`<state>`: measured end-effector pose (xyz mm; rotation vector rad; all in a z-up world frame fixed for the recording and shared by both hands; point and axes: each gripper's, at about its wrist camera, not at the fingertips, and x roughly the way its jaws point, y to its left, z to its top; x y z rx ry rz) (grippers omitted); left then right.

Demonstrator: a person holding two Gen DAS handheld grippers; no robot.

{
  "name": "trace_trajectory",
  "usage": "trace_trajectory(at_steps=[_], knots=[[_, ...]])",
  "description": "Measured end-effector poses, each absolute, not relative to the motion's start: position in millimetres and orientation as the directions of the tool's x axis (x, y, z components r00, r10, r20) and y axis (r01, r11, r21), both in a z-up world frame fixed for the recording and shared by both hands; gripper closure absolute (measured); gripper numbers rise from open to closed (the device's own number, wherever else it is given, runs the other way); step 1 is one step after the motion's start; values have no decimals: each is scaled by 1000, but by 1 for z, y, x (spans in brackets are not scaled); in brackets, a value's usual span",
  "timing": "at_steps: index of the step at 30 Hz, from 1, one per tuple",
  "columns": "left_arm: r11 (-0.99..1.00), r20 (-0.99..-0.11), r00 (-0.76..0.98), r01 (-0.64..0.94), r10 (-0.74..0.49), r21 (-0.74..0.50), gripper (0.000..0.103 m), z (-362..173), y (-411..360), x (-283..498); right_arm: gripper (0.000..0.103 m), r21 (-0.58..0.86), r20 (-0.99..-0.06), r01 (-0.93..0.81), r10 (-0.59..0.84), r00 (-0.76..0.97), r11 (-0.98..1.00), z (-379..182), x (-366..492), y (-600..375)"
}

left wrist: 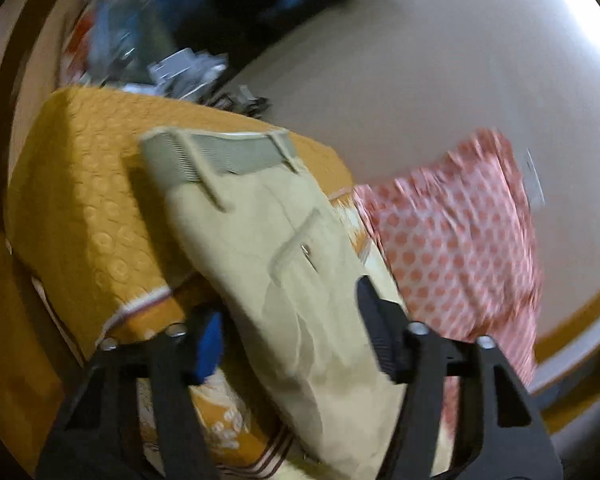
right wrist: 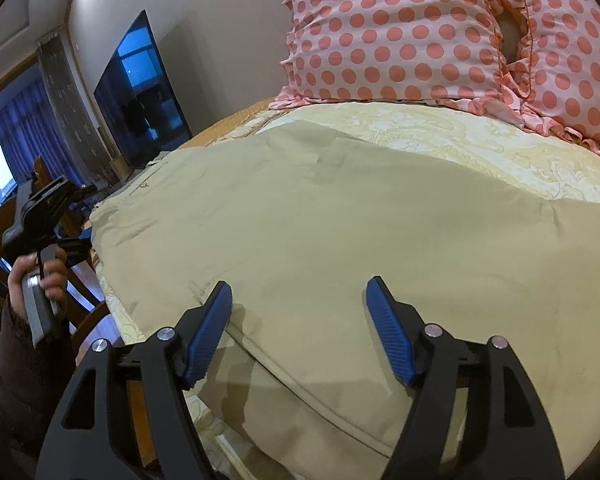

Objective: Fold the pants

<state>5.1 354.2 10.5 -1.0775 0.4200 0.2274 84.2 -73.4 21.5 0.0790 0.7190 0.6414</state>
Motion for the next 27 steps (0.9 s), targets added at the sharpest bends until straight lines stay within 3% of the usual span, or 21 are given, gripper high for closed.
trace_trajectory(at_steps=[5,9,14,20,23,27], knots=[[400,-517,856,-471,-10,-786,95,5,368,12,31,329,-562,-523,608,560,786,22,80,-85],[562,-573,816,-508,73,-653,96,37,347,24,31,377,-521,-505,628,578,777,24,71,-115],[821,-504,858,-355,97,-447,97,120,256,60,31,431,-449,-431,603,659,793,30,60,-169],[975,-442,878,106,-185,-196,96,158,65,78,31,513,-374,-240,466,802,824,34,43,-260],[924,-523,771,367,-364,-102,96,125,-30,61,31,563,-366,-157,415,833,811,30,39,-295],[853,-659,614,516,-435,-82,96,65,-83,47,31,644,-374,-90,416,829,759,19,43,-326]])
